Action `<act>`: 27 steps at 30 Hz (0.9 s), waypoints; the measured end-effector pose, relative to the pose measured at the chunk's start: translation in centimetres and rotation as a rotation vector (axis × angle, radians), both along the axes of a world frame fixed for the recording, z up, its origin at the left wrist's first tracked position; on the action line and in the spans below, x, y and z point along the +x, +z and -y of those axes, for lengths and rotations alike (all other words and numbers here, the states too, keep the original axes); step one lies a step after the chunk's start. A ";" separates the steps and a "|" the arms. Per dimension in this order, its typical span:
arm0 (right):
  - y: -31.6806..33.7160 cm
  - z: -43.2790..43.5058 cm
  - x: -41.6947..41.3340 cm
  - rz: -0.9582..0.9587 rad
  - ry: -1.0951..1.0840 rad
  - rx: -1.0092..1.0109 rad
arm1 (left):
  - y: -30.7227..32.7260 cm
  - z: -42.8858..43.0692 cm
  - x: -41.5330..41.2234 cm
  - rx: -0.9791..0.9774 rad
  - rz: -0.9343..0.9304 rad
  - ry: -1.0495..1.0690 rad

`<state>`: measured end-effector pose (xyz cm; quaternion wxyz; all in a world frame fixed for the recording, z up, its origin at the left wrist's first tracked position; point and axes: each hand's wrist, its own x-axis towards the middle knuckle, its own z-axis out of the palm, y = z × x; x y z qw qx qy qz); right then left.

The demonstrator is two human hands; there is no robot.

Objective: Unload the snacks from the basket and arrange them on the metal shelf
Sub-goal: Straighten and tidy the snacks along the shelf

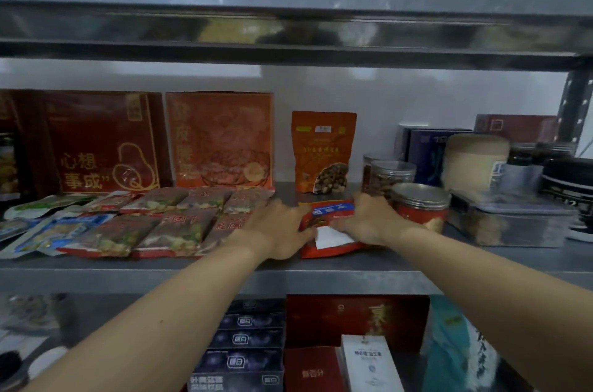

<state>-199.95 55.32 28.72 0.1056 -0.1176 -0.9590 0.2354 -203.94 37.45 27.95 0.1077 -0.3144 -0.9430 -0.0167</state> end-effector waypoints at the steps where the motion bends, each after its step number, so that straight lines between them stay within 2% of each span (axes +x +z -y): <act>1: -0.2 -0.1 -0.2 -0.007 -0.009 -0.020 | -0.2 -0.1 0.0 -0.003 0.026 -0.014; 8: -1.3 0.9 -0.6 -0.066 -0.010 -0.113 | -0.2 0.6 -0.2 0.004 0.144 -0.009; 16: -1.6 2.8 -0.2 -0.169 -0.049 -0.231 | -0.5 2.0 -0.2 0.096 0.156 0.010; 18: -1.4 3.1 -0.1 -0.224 -0.063 -0.261 | -0.4 1.8 -0.3 0.199 0.217 0.001; 23: 0.1 3.0 0.5 -0.376 -0.097 -0.357 | 1.3 1.3 0.0 0.708 0.529 -0.105; 27: 2.6 2.8 1.3 -0.544 -0.092 -0.486 | 3.0 1.4 -0.3 0.993 0.577 -0.132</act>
